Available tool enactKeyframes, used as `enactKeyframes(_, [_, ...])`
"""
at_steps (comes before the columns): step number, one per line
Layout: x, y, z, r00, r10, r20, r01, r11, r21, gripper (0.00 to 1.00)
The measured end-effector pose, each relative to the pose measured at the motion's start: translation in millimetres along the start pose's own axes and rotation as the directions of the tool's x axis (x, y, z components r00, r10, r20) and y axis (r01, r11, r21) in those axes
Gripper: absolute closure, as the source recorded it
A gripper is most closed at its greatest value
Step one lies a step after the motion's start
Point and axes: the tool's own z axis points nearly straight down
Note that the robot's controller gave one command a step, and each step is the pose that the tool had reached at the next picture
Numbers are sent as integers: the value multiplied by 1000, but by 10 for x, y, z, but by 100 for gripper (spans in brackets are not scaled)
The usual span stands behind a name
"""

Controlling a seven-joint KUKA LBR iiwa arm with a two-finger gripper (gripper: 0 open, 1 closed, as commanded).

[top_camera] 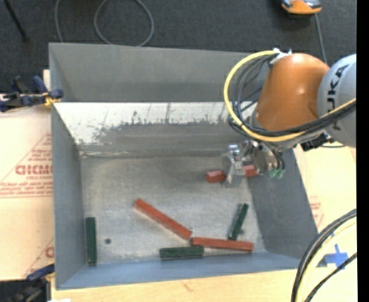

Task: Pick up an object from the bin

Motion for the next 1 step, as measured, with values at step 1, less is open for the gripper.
enactKeyframes(1, [-49, 153, -957, 1000, -13, 1, 13, 1000, 1, 100])
